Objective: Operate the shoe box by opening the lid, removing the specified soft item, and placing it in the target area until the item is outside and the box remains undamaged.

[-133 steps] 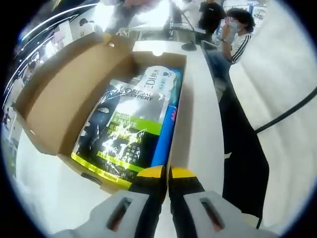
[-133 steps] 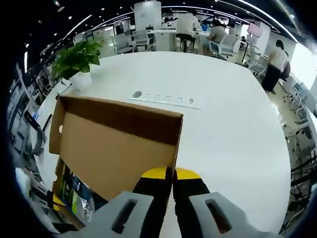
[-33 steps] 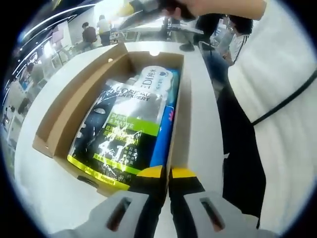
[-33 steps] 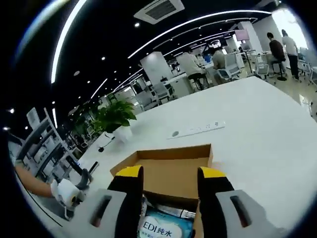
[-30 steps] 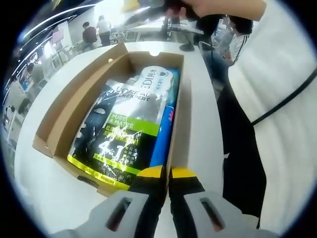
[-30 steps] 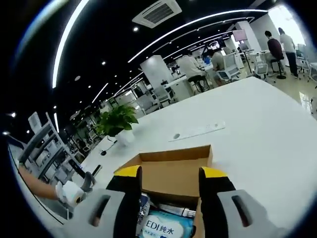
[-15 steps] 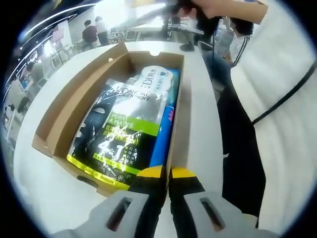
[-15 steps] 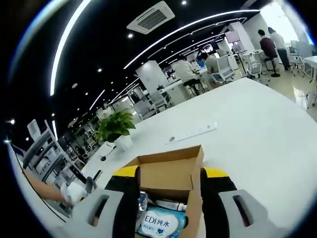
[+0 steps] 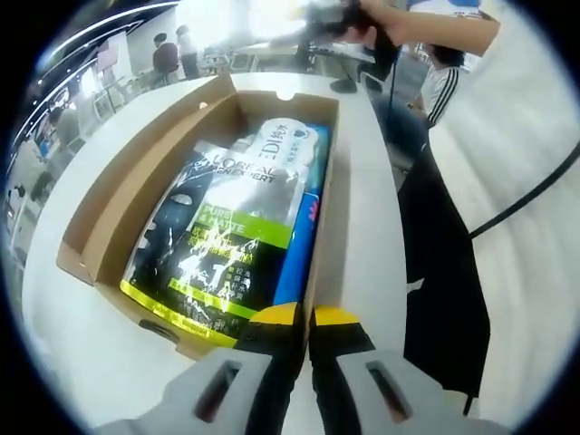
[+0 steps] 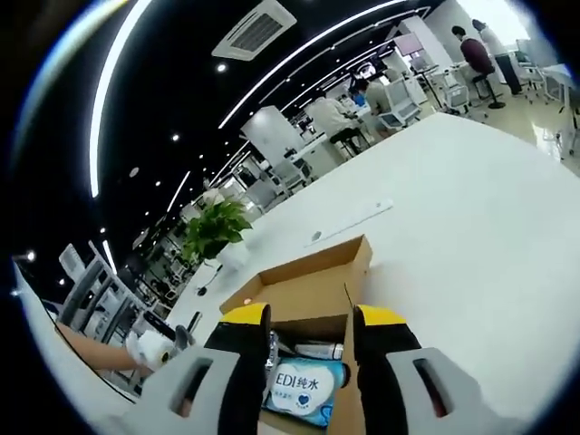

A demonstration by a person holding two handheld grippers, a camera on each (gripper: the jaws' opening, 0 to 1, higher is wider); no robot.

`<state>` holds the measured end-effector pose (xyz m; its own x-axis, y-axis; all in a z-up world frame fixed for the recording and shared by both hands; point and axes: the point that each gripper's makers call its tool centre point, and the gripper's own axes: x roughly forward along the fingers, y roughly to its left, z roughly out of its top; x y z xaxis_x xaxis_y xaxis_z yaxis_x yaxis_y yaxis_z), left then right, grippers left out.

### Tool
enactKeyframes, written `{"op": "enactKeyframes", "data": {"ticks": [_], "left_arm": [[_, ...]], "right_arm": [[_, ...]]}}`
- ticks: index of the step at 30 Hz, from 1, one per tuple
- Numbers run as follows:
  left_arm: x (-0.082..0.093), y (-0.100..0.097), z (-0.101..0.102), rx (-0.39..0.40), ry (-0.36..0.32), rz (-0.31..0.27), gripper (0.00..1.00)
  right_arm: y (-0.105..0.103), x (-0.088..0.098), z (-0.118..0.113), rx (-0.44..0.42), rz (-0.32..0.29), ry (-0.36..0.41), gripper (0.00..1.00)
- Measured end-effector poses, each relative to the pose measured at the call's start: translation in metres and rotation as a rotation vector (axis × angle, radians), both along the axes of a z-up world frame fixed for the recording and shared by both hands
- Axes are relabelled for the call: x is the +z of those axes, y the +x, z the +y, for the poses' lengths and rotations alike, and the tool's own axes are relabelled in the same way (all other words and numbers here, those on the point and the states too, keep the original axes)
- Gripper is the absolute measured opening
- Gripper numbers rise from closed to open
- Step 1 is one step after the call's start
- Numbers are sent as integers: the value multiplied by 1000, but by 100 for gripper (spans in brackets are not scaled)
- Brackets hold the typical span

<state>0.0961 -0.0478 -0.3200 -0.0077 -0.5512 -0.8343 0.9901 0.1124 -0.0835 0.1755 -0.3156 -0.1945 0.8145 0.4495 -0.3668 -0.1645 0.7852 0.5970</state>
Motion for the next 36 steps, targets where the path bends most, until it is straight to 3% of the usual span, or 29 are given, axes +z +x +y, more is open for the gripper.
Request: {"op": "enactKeyframes", "data": {"ticks": [3,6,14,20,26,36], "left_arm": [[0,0,0,0,0,-1,3],[0,0,0,0,0,-1,3],[-1,0,0,14,9,9,3],[-1,0,1,20,15,14,3],[-1,0,1,26,21,16,3],[-1,0,1,33,23,14,3]], "right_arm": [[-6,-7,1,18,20,-9,33],[-18,-13,11,93,75,33,17],[-18,-25,40,186,137,103,20],[-13,-33,46,175,151,108,21],[-9,-37,45,132,171,173,21],[-22,-50,75,203,236,193,23]]}}
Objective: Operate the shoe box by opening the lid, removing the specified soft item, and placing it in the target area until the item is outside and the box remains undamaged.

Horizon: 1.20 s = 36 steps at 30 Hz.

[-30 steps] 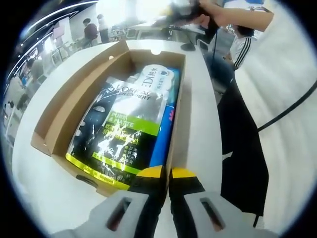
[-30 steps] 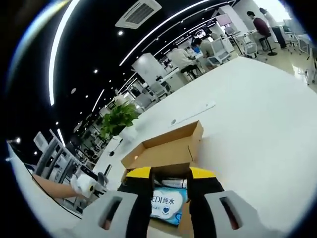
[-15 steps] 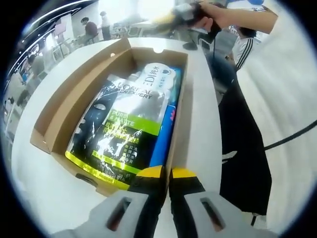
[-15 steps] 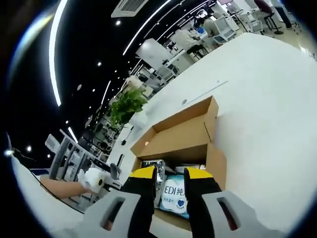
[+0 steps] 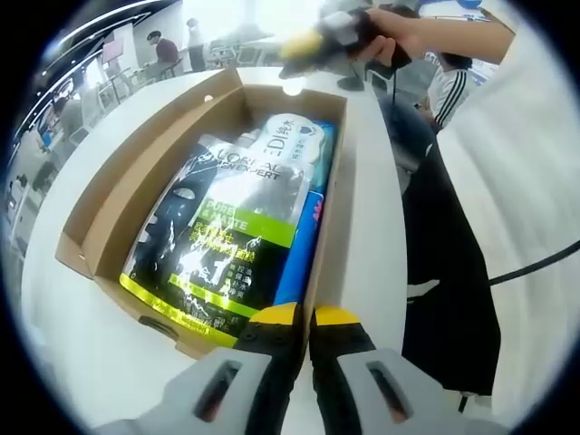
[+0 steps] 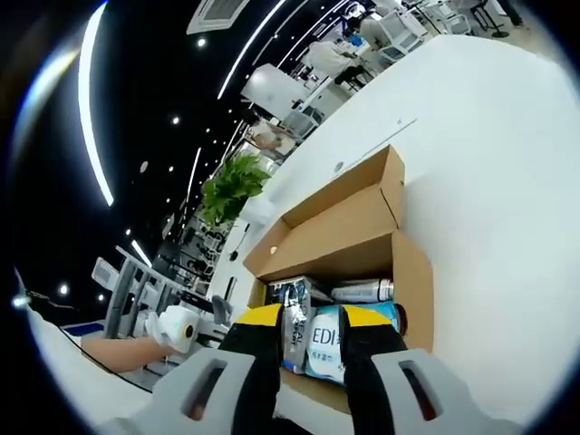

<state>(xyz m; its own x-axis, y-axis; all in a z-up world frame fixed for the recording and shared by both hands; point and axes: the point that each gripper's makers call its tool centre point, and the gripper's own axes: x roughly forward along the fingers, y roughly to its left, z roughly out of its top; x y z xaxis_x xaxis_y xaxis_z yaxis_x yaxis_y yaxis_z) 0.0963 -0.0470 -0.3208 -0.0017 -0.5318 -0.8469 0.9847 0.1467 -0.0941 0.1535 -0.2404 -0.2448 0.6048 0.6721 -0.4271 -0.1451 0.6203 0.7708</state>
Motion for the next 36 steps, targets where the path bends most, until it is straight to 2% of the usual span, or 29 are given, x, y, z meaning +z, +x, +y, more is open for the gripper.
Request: {"op": "enactKeyframes", "data": {"ticks": [6,15,23,26,28,30,32,36], "left_arm": [[0,0,0,2,0,1,3],[0,0,0,7,-1,-5,3],[-1,-1,1,7,-2,-4,3],[-1,-1,1,7,-3,-8,3],[0,-1,1,5,-5,-9,3],[0,-1,1,3,-5,-8,3],[0,-1,1,2,-6,-8,3],[0,-1,1,3,-5,-10,3]], "right_arm": [[-4,-5,14,28,23,7,23],[-12,-14,18,35,51,-11,24],[-17,-21,33,49,79,-3,24],[-20,-29,41,99,76,-59,23],[-18,-32,43,132,35,-118,23],[-17,-32,47,154,10,-139,23],[-16,-34,50,146,58,-109,23],[-9,-34,47,118,65,-79,22]]}}
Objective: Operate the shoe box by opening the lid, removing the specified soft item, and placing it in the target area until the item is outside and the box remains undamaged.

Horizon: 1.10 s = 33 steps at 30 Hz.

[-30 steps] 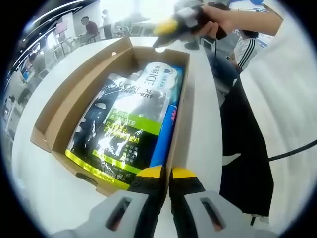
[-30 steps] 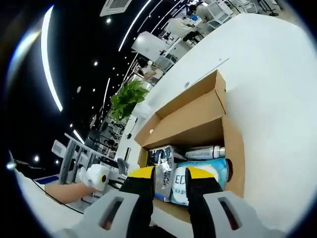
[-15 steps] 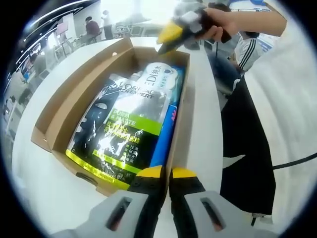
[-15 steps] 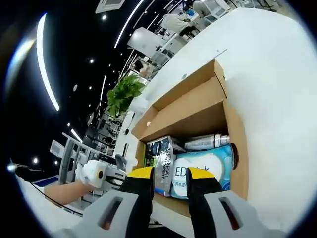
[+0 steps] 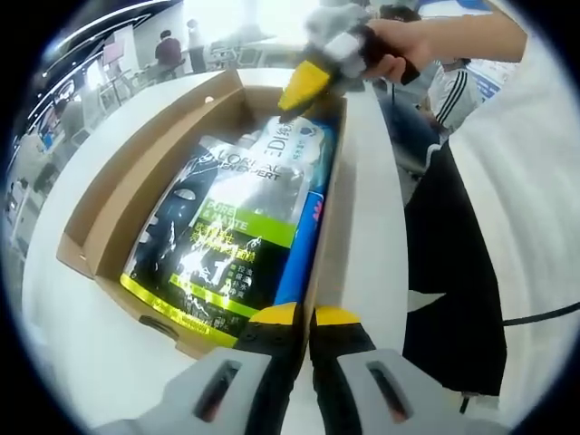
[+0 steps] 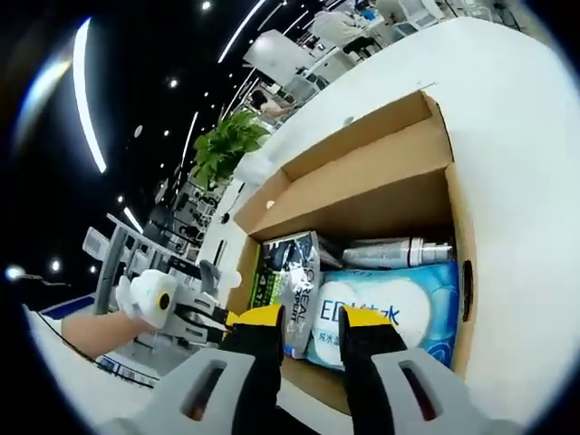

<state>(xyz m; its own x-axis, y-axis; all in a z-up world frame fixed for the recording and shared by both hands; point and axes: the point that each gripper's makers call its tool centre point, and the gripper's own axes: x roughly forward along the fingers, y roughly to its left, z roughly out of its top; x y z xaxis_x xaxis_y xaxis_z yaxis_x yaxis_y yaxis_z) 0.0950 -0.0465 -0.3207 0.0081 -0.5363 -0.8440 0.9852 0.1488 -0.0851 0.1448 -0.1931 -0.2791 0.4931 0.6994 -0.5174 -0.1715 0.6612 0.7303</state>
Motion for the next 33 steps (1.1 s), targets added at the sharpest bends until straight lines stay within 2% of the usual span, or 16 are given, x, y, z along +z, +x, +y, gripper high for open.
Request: {"op": "enactKeyframes", "data": {"ticks": [4,5,7,12,16,19,23,24,26,27,31,33], "left_arm": [[-1,1,-1,15,22,17,3],[-1,1,-1,18,29,23,3],[-2,0,-1,21,42,29,3],[-2,0,0,43,42,21,4],[-2,2,0,59,44,16,4],[-2,2,-1,61,44,15,4],[-3,3,-1,57,44,16,4],[-3,3,-1,51,46,22,4],[-3,3,-1,56,49,29,4],[-4,3,-2,58,53,27,4],[-5,4,-2,83,67,29,4],[-5,5,-2,96,73,37,5]], "right_arm": [[4,3,5,15,-11,25,22],[3,1,7,66,-42,3,22],[5,-3,9,101,-72,-43,22],[1,-15,21,194,-53,-54,24],[7,-16,23,195,-40,-18,22],[10,-15,25,183,-4,22,22],[12,-14,27,203,-38,3,22],[16,-14,27,224,-100,-37,23],[18,-14,29,253,-163,-74,24],[16,-15,31,266,-163,-78,24],[12,-17,46,295,-121,-5,25],[18,-16,44,274,-141,-18,25]]}}
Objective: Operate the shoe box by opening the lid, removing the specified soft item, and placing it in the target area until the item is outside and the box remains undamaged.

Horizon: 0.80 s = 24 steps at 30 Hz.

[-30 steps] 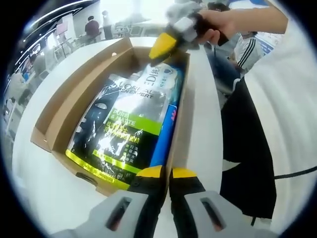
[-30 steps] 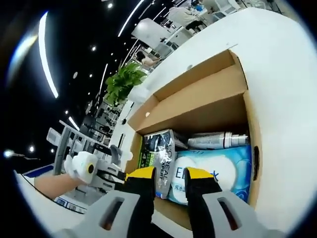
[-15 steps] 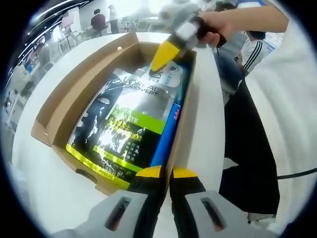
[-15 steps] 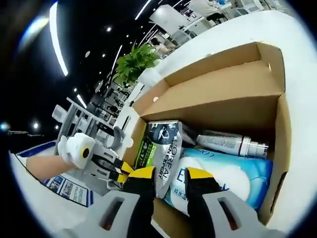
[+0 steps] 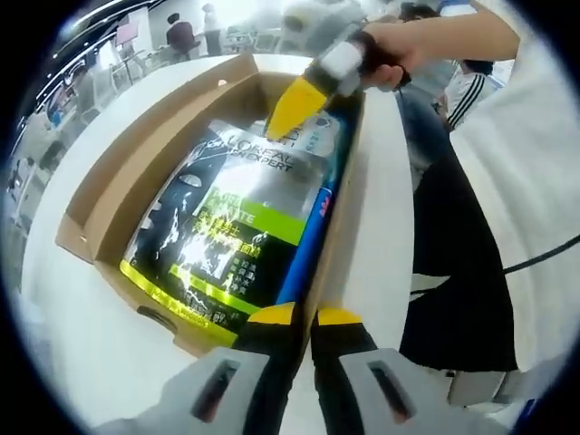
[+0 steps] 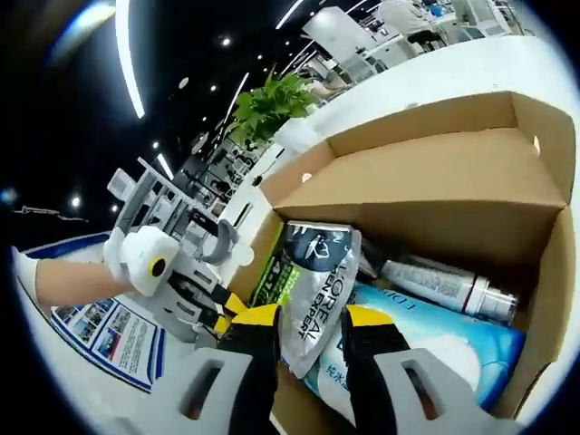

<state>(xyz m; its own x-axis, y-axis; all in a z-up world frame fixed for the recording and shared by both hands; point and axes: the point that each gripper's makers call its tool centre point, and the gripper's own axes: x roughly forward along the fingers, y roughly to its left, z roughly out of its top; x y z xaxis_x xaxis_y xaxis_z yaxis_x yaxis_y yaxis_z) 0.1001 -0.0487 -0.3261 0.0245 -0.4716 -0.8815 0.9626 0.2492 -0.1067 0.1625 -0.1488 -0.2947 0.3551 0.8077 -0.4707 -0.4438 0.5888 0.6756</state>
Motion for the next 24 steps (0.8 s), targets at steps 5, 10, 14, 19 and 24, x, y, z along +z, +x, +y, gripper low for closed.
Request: {"op": "enactKeyframes", "data": {"ticks": [5,10,14,19,24], "left_arm": [[-3,-3,0,0,29,13,5],[-11,-5,-2,1,42,-5,6],[-9,-5,0,-20,51,-33,5],[-8,-4,0,-50,21,-20,5],[-8,-6,-1,-121,-4,-69,3]], "right_arm": [[3,7,0,-41,117,133,16],[5,16,16,-62,139,178,16],[10,24,24,-147,208,238,17],[13,22,31,-175,223,206,17],[13,18,36,-235,342,191,10]]}}
